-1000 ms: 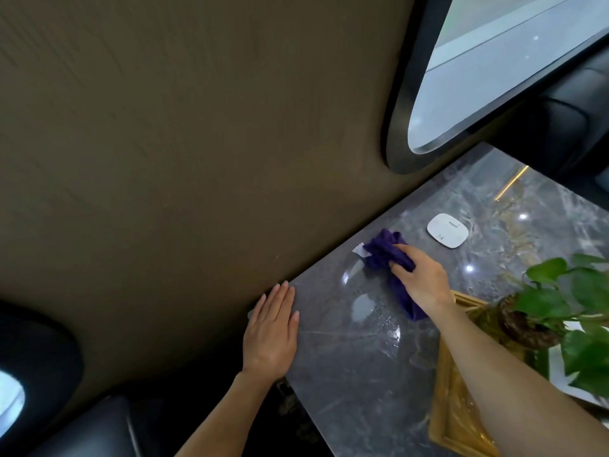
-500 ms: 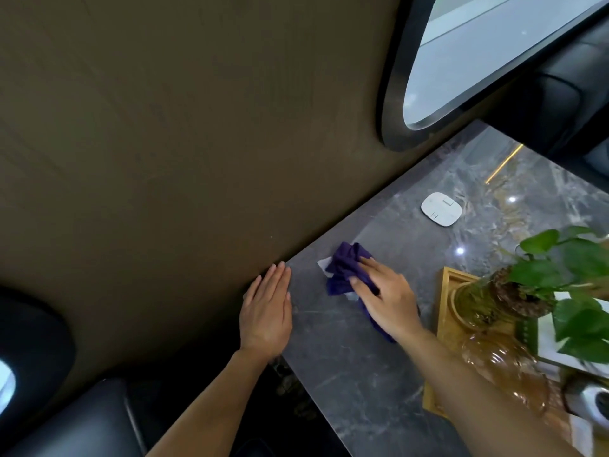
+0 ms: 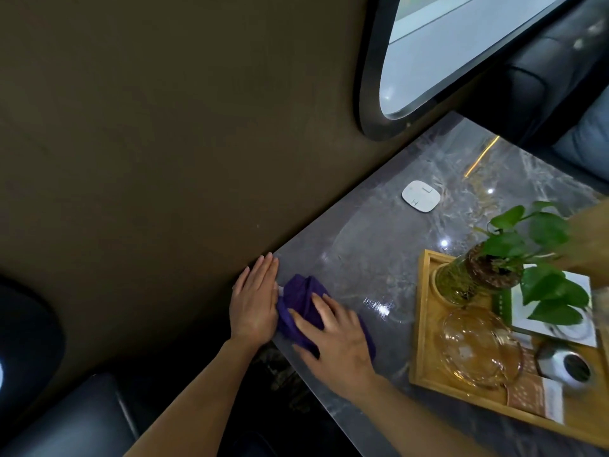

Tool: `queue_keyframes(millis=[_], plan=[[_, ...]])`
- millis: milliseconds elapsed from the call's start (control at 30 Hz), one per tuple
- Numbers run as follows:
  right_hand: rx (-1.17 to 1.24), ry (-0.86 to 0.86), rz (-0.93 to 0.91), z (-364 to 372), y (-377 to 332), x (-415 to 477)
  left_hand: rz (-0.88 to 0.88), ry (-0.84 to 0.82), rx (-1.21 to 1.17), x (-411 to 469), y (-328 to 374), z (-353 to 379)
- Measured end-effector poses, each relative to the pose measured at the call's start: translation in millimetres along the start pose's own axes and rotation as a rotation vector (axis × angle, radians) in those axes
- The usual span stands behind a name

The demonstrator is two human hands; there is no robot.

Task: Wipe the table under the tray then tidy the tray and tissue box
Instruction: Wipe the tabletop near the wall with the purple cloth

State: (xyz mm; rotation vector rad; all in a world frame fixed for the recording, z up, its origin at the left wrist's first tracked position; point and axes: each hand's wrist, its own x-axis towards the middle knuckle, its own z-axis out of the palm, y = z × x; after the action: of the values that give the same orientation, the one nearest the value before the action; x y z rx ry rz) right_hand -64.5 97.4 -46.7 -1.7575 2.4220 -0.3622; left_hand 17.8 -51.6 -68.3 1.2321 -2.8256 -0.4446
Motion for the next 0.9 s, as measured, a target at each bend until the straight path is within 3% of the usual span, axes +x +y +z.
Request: queue_keyframes(millis=[333,500,633,700,800,900], plan=[[0.197,0.144,-0.116,18,-20,-31,-0.015,-0.019,0.024,5,-1,5],[0.418,-0.005,-0.298,19,-22,-45,0.006,0.039,-0.017,0,-1,5],[0.956,-0.072,0.003,-31,-6,-22,-0.005,0.03,-0.017,2,-2,4],[1.06,0.009,0.216,-58,13,2,-0.008,0.039,-0.006,2,-2,4],[0.842,0.15,0.391,-80,58,47,0.002,0.041,-0.009,0,-2,3],[0.591,0.046,0.484,-91,102,87,-0.002,0.057,-0.014,-1,-2,3]])
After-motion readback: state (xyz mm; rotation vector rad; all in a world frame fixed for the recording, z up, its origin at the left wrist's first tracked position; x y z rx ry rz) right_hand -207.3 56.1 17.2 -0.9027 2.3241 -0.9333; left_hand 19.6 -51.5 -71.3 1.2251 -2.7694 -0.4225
